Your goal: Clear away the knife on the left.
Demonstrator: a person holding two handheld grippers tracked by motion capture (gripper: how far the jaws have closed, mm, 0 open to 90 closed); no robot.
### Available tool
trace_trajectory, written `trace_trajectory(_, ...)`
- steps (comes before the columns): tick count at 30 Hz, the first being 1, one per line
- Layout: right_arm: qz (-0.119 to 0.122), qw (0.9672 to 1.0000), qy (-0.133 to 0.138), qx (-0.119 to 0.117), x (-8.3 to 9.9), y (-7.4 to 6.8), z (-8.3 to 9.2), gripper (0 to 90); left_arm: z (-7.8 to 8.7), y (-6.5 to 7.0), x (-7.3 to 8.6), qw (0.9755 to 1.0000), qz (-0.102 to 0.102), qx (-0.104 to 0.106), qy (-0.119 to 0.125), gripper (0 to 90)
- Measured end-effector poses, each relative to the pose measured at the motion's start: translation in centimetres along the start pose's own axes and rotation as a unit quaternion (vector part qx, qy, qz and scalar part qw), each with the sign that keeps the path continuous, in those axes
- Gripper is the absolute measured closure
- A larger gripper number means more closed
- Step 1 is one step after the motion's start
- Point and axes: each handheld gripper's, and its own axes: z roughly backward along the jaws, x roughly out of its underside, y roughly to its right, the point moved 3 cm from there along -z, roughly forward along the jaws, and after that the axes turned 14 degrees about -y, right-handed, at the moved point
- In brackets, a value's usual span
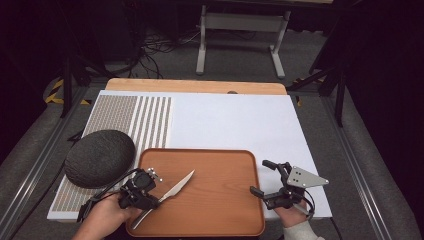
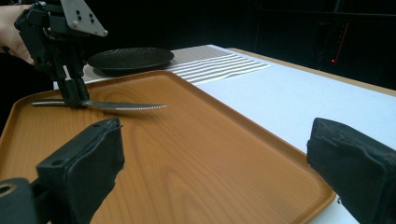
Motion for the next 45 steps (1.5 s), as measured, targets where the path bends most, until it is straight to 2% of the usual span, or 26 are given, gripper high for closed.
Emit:
trace_trajectory(18,0.000,1.0000,-0.003,-0.004,0.0,0.0,-0.2,4.5,0.1,-0.1,0.1,1.0000,-0.002,0.000,-0.002,78.5)
trace_trajectory(19,0.000,1.0000,-0.002,-0.004,0.0,0.0,-0.2,4.5,0.1,-0.2,0.1,1.0000,-0.003,0.008,0.000,75.2)
trace_trajectory(20,0.000,1.0000,-0.002,-0.003,0.1,0.0,-0.2,4.5,0.2,-0.2,0.1,0.9999,-0.005,0.015,0.005,68.2)
trace_trajectory(21,0.000,1.0000,-0.003,-0.002,0.1,0.0,-0.2,4.5,0.3,-0.2,0.1,0.9998,-0.003,0.016,0.007,65.2)
trace_trajectory(22,0.000,1.0000,-0.003,-0.001,0.1,0.0,-0.2,4.5,0.4,-0.3,0.1,0.9998,-0.010,0.014,0.014,63.8)
trace_trajectory(24,-0.001,1.0000,-0.003,0.000,0.1,0.0,-0.2,4.5,0.7,-0.2,0.0,0.9993,-0.013,0.016,0.030,49.0)
trace_trajectory(25,-0.001,1.0000,-0.003,0.000,0.1,0.0,-0.2,4.5,0.9,-0.2,0.0,0.9984,-0.025,0.017,0.048,43.2)
trace_trajectory(26,-0.001,1.0000,-0.002,0.000,0.1,0.0,-0.2,4.5,1.0,-0.2,0.0,0.9977,-0.031,0.021,0.057,38.4)
trace_trajectory(27,-0.001,1.0000,-0.002,0.000,0.1,0.0,-0.2,4.5,1.0,-0.2,0.0,0.9977,-0.031,0.021,0.057,34.7)
trace_trajectory(28,0.000,1.0000,-0.002,-0.001,0.1,0.0,-0.2,4.5,1.6,-0.1,-0.2,0.9941,-0.059,0.010,0.091,25.0)
trace_trajectory(30,0.001,1.0000,-0.002,0.000,0.1,0.0,-0.2,4.4,1.8,0.2,-0.2,0.9921,-0.073,-0.002,0.102,21.7)
trace_trajectory(31,0.001,1.0000,-0.002,0.001,0.1,0.0,-0.2,4.4,1.8,0.5,-0.4,0.9897,-0.083,-0.007,0.117,21.2)
trace_trajectory(32,0.001,1.0000,-0.001,0.000,0.1,0.0,-0.2,4.4,1.9,0.7,-0.4,0.9882,-0.089,-0.007,0.124,22.4)
trace_trajectory(33,0.000,1.0000,-0.001,0.000,0.1,0.0,-0.2,4.4,2.0,0.9,-0.5,0.9864,-0.096,-0.007,0.133,28.4)
trace_trajectory(35,0.001,1.0000,-0.001,0.000,0.1,0.0,-0.2,4.4,2.2,1.3,-0.5,0.9826,-0.112,-0.003,0.148,48.5)
trace_trajectory(37,0.002,1.0000,-0.002,-0.001,0.1,0.0,-0.2,4.4,2.3,1.9,-0.5,0.9779,-0.128,-0.017,0.164,68.4)
trace_trajectory(38,0.002,1.0000,-0.002,-0.002,0.1,0.0,-0.3,4.3,2.2,2.2,-0.6,0.9767,-0.133,-0.022,0.167,78.2)
trace_trajectory(39,0.003,1.0000,-0.002,-0.002,0.1,0.0,-0.3,4.4,2.1,2.5,-0.7,0.9764,-0.137,-0.035,0.163,84.1)
trace_trajectory(40,0.003,1.0000,-0.002,-0.002,0.1,0.0,-0.3,4.3,2.1,2.5,-0.7,0.9764,-0.137,-0.035,0.163,89.4)
trace_trajectory(41,0.003,1.0000,-0.001,-0.002,0.1,0.0,-0.2,4.3,1.9,2.9,-0.9,0.9749,-0.148,-0.051,0.158,89.8)
trace_trajectory(42,0.003,1.0000,-0.002,-0.001,0.1,0.0,-0.2,4.3,1.5,3.2,-1.1,0.9753,-0.154,-0.058,0.147,89.9)
trace_trajectory(43,0.003,1.0000,-0.001,-0.002,0.1,0.0,-0.2,4.3,1.5,3.2,-1.1,0.9753,-0.154,-0.058,0.147,89.9)
trace_trajectory(45,0.003,1.0000,-0.001,-0.002,0.1,0.0,-0.2,4.3,0.8,3.3,-1.4,0.9773,-0.154,-0.075,0.124,89.9)
